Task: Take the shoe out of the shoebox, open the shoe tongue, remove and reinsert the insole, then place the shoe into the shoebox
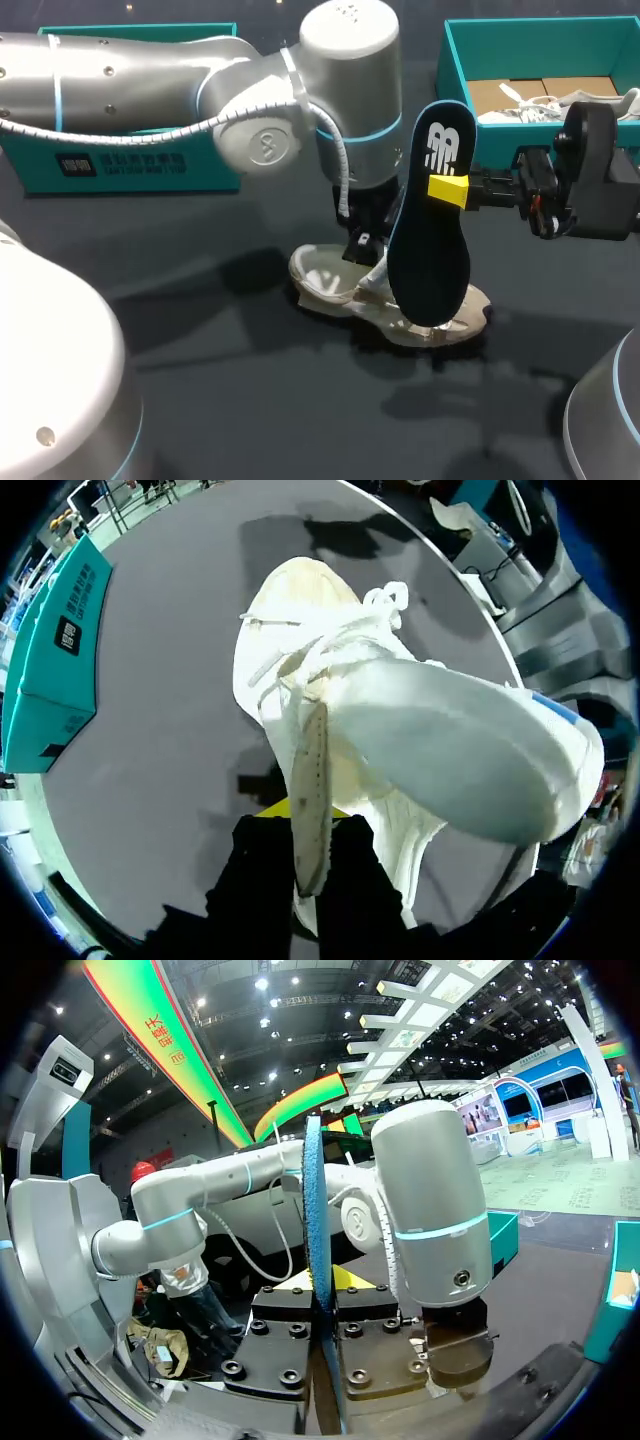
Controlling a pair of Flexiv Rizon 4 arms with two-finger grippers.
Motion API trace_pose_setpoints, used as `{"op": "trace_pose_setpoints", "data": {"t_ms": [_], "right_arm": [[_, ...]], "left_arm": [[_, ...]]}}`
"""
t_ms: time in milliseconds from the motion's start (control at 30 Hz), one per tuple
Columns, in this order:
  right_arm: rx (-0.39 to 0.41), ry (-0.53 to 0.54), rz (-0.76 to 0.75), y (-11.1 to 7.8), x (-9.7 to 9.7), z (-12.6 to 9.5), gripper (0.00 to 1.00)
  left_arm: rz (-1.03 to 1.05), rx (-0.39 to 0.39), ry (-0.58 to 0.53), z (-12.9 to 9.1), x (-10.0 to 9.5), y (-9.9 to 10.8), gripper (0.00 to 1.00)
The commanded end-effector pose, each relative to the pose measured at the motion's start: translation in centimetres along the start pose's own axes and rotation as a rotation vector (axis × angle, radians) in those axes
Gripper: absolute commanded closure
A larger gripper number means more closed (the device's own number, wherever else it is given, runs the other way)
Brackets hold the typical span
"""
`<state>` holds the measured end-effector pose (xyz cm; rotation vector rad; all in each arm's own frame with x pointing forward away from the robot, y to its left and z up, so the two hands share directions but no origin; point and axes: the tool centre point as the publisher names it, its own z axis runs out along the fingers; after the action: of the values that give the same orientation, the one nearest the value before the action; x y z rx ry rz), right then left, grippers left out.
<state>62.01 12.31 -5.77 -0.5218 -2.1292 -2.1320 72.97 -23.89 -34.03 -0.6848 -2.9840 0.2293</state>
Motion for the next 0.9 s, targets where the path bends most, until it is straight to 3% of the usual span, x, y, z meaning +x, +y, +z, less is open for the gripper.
{"op": "trace_pose_setpoints", "data": {"t_ms": [33, 133, 233, 767, 900], "right_arm": [[-0.001, -0.012, 0.000, -0.2, 0.7, -0.3, 1.00], [-0.001, -0.012, 0.000, -0.2, 0.7, -0.3, 1.00], [-0.001, -0.012, 0.000, -0.2, 0.7, -0.3, 1.00], [-0.001, -0.012, 0.000, -0.2, 0.7, -0.3, 1.00], [-0.001, -0.012, 0.000, -0.2, 0.7, -0.3, 1.00]], "left_arm": [[0.203, 0.086, 0.009, -3.0, 0.8, 1.5, 1.00], [0.347, 0.099, 0.004, -3.9, 0.9, 1.6, 1.00], [0.506, 0.126, -0.075, -4.7, 1.5, 2.0, 1.00], [0.506, 0.126, -0.075, -4.7, 1.5, 2.0, 1.00], [0.647, 0.149, -0.039, -4.5, 1.1, 2.3, 1.00]]}}
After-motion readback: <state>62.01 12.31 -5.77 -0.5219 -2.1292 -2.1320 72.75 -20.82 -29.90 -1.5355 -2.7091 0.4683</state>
